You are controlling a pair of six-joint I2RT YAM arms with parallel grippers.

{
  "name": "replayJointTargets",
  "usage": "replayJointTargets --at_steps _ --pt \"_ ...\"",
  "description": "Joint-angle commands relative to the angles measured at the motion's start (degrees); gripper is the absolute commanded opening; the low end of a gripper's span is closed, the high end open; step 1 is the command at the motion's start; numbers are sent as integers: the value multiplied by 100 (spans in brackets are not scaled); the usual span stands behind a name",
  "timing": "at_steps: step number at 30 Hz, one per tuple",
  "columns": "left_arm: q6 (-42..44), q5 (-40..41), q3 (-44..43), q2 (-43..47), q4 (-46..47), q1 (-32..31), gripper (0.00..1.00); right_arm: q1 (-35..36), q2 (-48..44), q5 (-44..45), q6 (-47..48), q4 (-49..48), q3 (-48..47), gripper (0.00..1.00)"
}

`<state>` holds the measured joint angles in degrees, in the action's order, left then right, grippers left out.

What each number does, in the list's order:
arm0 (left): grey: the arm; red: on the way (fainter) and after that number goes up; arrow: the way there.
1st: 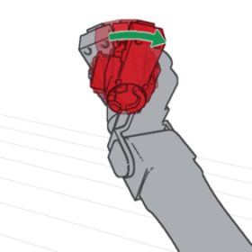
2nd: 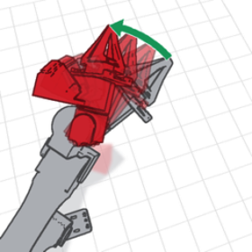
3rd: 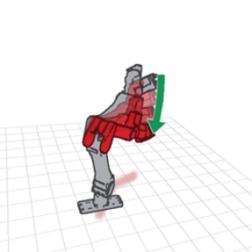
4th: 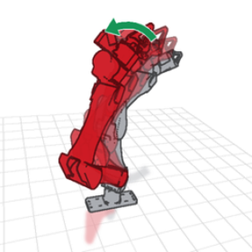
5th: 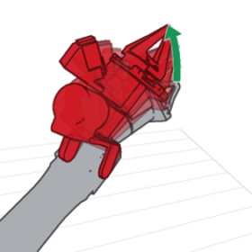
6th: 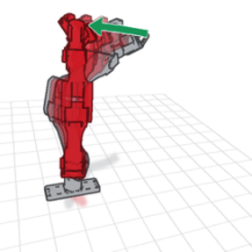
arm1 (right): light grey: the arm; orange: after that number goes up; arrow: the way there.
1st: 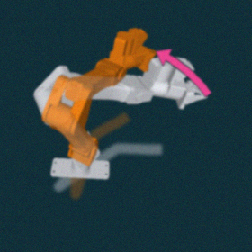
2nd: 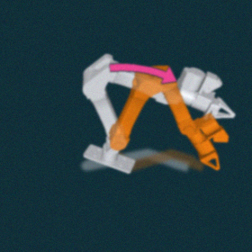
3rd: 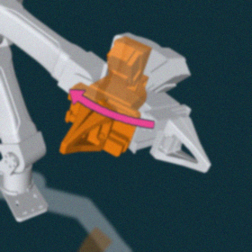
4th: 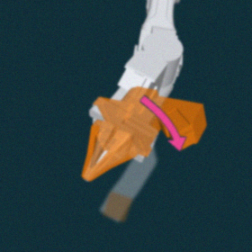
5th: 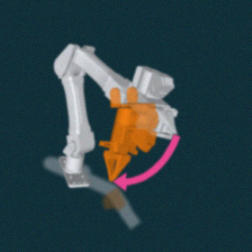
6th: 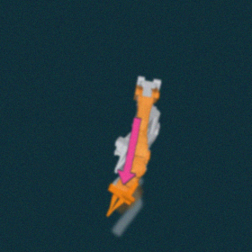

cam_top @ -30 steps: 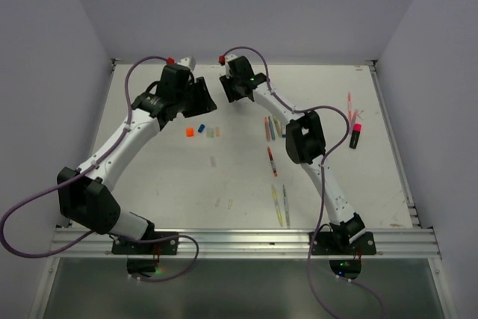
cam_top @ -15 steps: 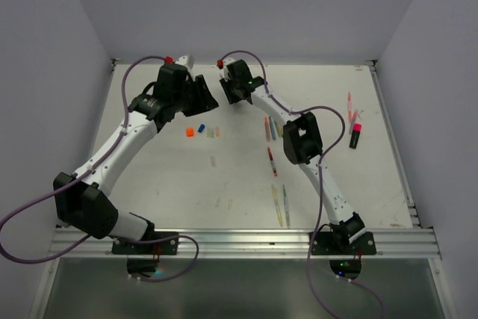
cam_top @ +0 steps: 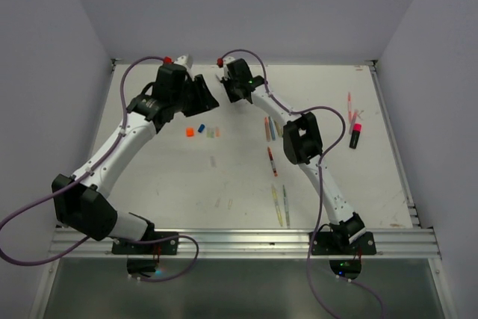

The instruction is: Open the pen caps

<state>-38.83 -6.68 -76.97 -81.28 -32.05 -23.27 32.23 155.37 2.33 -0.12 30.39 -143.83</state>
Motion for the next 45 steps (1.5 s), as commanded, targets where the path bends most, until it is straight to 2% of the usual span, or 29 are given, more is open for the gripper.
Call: replayJointTargets --at_steps 1,5,9,11,12,13,16,19,21,22,24,25,29,37,45 --pt "-238 -70 -195 217 -55 33 52 -41 -243 -180 -338 -113 -514 0" --pt "-380 -88 -485 182 -257 42 52 -129 -1023 -443 -778 -104 -296 0" --pt "-538 -149 -749 121 -407 68 52 -120 -2201 -856 -1288 300 616 0" --pt "-669 -228 -820 138 -398 68 52 -129 -2824 -1128 -1648 319 1819 0" --pt "-705 -255 -820 164 -372 85 53 -120 -3454 -1216 -1762 231 2293 0" --pt "-783 -325 -820 182 -346 85 53 -112 -3800 -1356 -1868 82 3116 0" --pt "-872 -509 -785 208 -258 103 51 -41 -4882 -1805 -1957 90 4392 0" --pt "-968 -781 -636 209 -74 112 50 29 -5884 -2043 -1983 116 5475 0" --pt "-1030 -1036 -382 191 137 103 46 56 -6359 -2148 -2000 116 5943 0" --pt "-1082 -1411 -311 139 321 112 43 64 -6779 -2175 -2001 142 6337 0" --pt "-1109 -1669 -266 -63 375 77 43 64 -7098 -2175 -2001 186 6638 0" --pt "-1101 -1696 -283 -116 419 33 47 56 -7247 -2236 -2001 230 6892 0" --pt "-1109 -1687 -415 -335 490 -134 55 64 -7792 -2386 -2158 143 7404 0" --pt "-1346 -1688 -337 -609 129 -372 55 64 -8093 -2351 -2291 19 7563 0" --pt "-1505 -1627 -143 -635 261 -389 56 64 -8128 -2596 -2291 -16 7519 0"
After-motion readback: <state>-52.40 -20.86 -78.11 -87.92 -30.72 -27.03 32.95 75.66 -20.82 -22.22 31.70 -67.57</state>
